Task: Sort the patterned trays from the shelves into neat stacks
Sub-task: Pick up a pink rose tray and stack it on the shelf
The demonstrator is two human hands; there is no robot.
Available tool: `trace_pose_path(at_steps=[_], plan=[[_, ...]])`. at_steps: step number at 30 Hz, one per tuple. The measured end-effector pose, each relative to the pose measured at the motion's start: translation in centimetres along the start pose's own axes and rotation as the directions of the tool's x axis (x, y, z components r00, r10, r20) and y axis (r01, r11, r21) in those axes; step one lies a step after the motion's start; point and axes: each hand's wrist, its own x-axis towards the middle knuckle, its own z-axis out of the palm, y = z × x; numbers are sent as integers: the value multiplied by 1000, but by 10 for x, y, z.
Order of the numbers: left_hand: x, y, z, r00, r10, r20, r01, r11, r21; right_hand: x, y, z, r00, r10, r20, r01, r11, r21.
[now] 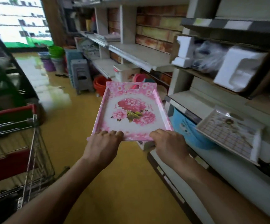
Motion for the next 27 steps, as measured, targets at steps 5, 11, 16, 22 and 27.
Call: trace_pose_path(at_steps=[5, 11, 16, 22, 27], plan=[[4, -41, 9, 998, -51, -34, 53, 998, 44, 43, -21, 27, 997, -71, 12, 70, 995, 68], [43, -85, 30, 995, -90, -47, 95, 987, 126, 113, -30, 77, 991, -135, 15, 132, 985, 109], [96, -115, 40, 992, -106, -67, 116, 980, 164, 181, -22, 109, 983, -181, -28, 183, 961, 208], [153, -137, 51, 981, -168, -100, 183, 969, 167, 254, -3, 138, 972, -228, -62, 236, 936, 262], [191, -162, 60, 974, -196, -118, 215, 959, 186, 303, 0, 157, 960, -267, -87, 280, 922, 266]])
